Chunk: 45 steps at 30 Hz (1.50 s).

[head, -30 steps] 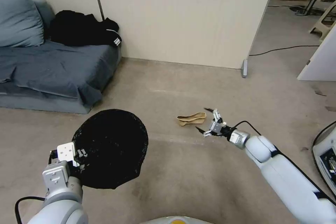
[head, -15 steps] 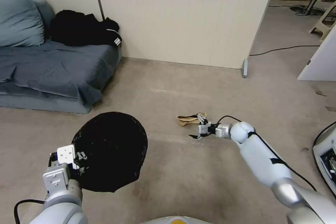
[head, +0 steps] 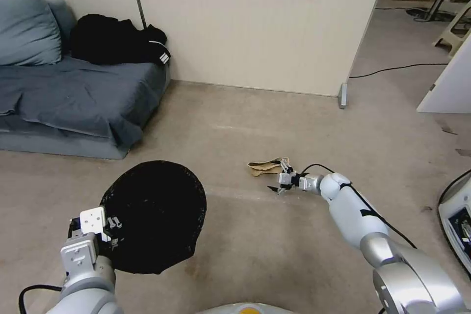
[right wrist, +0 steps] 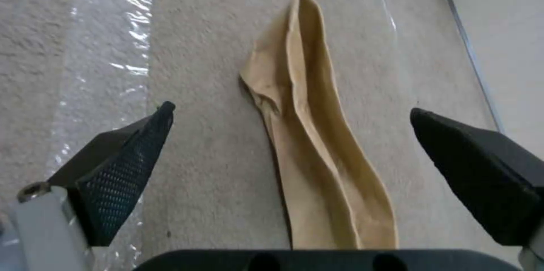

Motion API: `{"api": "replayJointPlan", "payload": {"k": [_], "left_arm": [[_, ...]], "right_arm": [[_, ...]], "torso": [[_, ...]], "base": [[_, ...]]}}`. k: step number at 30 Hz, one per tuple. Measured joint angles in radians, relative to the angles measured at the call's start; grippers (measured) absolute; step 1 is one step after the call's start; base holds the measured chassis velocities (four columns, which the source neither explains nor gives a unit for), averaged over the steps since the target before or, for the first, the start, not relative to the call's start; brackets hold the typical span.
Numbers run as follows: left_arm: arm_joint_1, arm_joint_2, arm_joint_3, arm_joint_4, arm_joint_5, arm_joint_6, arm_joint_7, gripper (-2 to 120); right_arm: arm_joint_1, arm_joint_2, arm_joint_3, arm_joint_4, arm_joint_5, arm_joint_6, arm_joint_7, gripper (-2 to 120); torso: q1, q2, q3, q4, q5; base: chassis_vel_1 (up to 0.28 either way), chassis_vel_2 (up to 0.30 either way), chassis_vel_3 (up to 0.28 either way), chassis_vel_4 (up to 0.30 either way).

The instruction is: Pick up the trash bin, then pick up the garbage from the floor and place it into the trash bin.

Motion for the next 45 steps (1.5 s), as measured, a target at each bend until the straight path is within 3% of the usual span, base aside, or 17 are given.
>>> {"api": "replayJointPlan", "payload": {"k": [8,19,26,36,45], "left_arm": [[0.023,-0.01,0.008,0.0,0.027,-0.009,0.0,0],[0.033,-0.012,0.017,0.0,0.052,-0.015,0.004,0],[0.032,-0.011,0.019,0.0,0.055,-0.017,0.005,0],[0.028,-0.01,0.026,0.0,0.058,-0.019,0.006,0],[0.029,-0.013,0.033,0.0,0.061,-0.021,0.007,0]], "right_arm": [[0.053,0.019,0.036,-0.092,0.007,-0.069,0.012,100],[0.082,0.026,0.033,-0.131,0.17,-0.25,-0.007,100],[0.094,0.032,0.022,-0.154,0.236,-0.303,-0.018,99],[0.126,0.055,0.02,-0.191,0.263,-0.329,-0.015,66],[0.153,0.067,-0.022,-0.211,0.277,-0.35,-0.014,28]], "torso": [[0.0,0.0,0.0,0.0002,0.0],[0.0,0.0,0.0,0.0003,0.0],[0.0,0.0,0.0,0.0,-0.0001],[0.0,0.0,0.0,0.0001,-0.0001],[0.0,0.0,0.0,0.0002,-0.0001]], "base": [[0.0,0.0,0.0,0.0],[0.0,0.0,0.0,0.0],[0.0,0.0,0.0,0.0],[0.0,0.0,0.0,0.0],[0.0,0.0,0.0,0.0]]}}
